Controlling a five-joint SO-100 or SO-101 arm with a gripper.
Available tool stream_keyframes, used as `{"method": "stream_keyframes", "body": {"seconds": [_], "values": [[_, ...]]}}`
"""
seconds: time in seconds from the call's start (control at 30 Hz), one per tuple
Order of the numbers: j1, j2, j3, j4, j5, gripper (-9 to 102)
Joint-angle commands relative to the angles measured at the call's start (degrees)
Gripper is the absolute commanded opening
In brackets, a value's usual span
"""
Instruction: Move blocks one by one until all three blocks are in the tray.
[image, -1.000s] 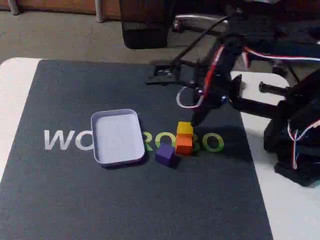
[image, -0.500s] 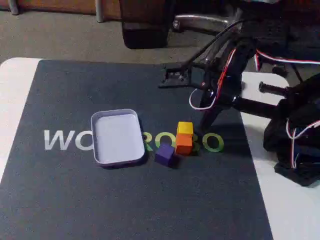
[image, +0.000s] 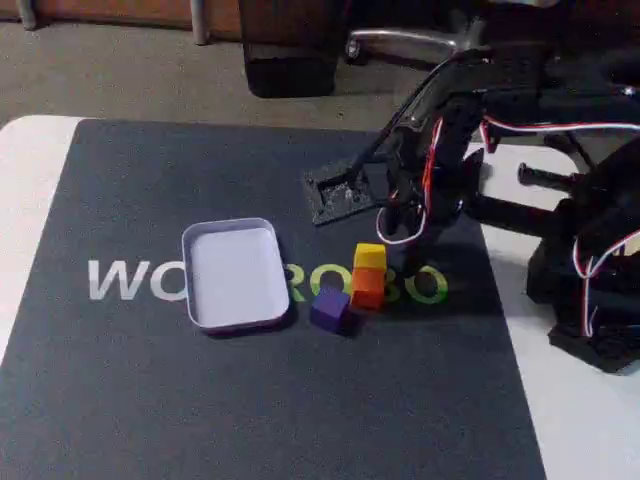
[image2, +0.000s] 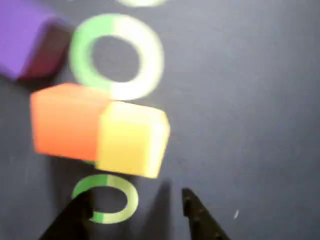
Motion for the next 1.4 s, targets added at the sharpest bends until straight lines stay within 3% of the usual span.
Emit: {"method": "stream_keyframes", "body": {"seconds": [0.0, 0.3, 0.47, 0.73, 1.1, 1.37], "values": [[-1.23, -1.41, -4.22, -0.35, -2.9, 21], [-4.83, -12.57, -15.64, -0.35, -14.85, 21], [-5.36, -19.51, -22.5, 0.18, -16.08, 21], [-1.76, -19.25, -23.03, 2.9, -25.05, 19], [1.58, -17.23, -22.24, 4.92, -27.77, 17], [1.67, -18.72, -22.15, 4.92, -28.74, 0]]}}
